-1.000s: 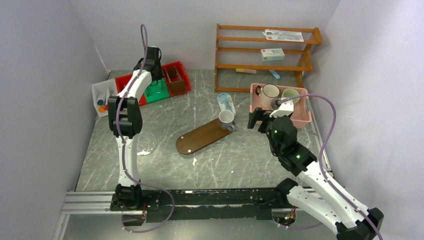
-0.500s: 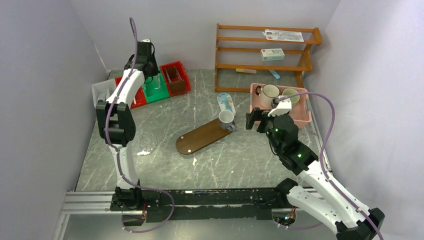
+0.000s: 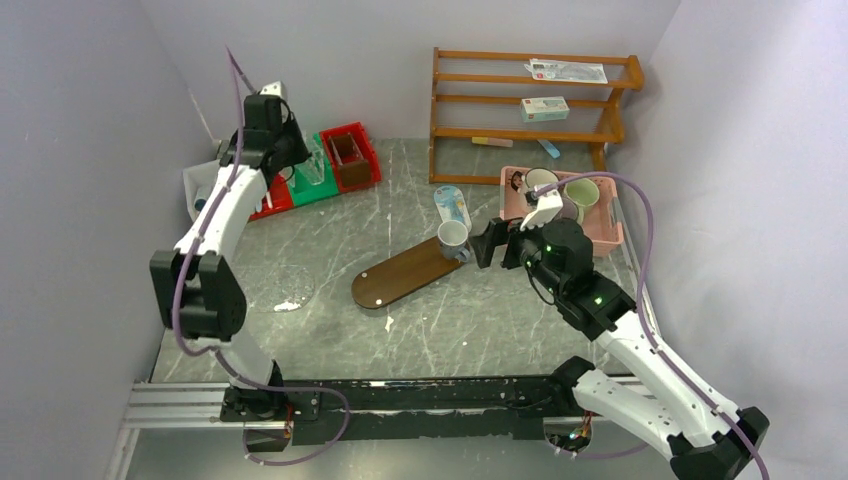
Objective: Prepare toiletry sets of a toothbrush and toothpaste on the tray
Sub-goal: Pick up the toothpaste holder from the storage box.
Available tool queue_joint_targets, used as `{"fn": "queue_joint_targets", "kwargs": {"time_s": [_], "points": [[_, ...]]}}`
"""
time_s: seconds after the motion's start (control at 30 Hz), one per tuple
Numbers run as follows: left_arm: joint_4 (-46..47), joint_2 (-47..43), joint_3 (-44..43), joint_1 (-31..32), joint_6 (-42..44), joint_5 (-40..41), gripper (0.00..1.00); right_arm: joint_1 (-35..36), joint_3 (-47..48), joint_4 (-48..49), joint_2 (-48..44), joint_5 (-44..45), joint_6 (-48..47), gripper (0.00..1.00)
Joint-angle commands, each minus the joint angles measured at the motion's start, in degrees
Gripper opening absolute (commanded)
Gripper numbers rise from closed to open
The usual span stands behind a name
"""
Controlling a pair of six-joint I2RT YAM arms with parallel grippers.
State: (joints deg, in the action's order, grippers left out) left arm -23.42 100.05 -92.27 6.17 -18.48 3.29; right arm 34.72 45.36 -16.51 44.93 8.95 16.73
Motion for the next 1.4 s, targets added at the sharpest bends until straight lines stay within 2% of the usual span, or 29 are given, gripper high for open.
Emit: {"fn": "queue_joint_targets", "kwargs": {"time_s": [0.0, 0.33, 0.77, 0.97, 1.37], "points": [[6.1, -10.1, 8.6, -0.5, -3.9, -6.5, 0.05, 0.1, 1.3, 1.0, 1.3, -8.6, 1.8, 1.0], [15.1, -28.6, 29.6, -0.6, -11.6, -18.3, 0.05, 1.2, 2.1, 6.5, 5.9, -15.5, 7.5, 0.97], [29.4, -42.6, 50.4, 0.0, -23.2, -27.9, 0.05, 7.4, 1.8, 11.8, 9.7, -9.3, 16.9, 0.94], [36.1, -44.8, 56.7, 3.1, -27.4, -28.4, 0.05, 13.0, 3.3, 15.4, 14.7, -3.4, 20.5, 0.91], [38.1, -54.1, 63.7, 8.7, -30.0, -18.9, 0.05, 21.1, 10.0, 16.3, 25.9, 2.1, 24.1, 0.77]]}}
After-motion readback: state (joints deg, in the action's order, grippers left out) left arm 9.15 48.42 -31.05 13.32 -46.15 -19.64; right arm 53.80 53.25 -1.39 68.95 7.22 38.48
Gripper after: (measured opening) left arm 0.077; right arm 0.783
